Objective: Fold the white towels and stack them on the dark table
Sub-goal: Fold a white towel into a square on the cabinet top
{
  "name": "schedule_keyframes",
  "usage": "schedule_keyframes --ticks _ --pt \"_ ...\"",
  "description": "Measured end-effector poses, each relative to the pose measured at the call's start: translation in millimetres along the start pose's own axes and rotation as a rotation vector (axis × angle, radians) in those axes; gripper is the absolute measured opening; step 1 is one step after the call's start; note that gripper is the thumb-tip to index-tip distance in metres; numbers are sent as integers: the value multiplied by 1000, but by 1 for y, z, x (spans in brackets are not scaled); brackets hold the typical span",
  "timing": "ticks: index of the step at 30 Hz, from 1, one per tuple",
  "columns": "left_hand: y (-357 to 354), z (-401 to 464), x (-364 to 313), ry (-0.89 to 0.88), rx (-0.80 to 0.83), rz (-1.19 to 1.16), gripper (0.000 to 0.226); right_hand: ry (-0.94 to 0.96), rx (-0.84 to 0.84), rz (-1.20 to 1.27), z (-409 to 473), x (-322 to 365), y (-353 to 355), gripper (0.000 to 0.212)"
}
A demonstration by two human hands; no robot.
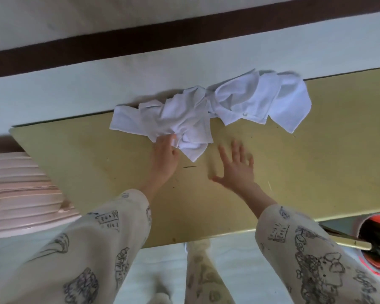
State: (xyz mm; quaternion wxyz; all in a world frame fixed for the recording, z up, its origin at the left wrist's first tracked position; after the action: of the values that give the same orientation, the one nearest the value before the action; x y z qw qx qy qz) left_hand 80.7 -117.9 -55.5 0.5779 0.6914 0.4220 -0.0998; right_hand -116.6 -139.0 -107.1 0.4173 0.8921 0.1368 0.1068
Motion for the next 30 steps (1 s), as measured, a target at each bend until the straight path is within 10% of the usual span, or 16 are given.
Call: schedule_keyframes --ticks 17,24,30 --pt "56 3 -32 -190 -141 -13 5 -80 91 46 -4 6 17 85" --pt "146 -47 -95 -376 -39 -30 13 253 -529 107 -50 87 160 78" --pt "221 -95 -106 -447 -93 -71 14 371 -532 243 -100 130 188 30"
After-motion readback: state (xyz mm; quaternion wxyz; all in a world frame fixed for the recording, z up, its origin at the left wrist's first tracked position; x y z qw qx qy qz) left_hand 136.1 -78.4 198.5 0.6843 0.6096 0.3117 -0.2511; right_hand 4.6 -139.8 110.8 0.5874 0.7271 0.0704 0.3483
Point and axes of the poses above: each hand's wrist, its own z-axis towards the middle knuckle, its own y-axis out of the back of the hand, x = y × z, the point moved 9 cm from there along z, towards the middle knuckle, and after that the axes turned 6 degrees about -z, right-handed, at the moved point
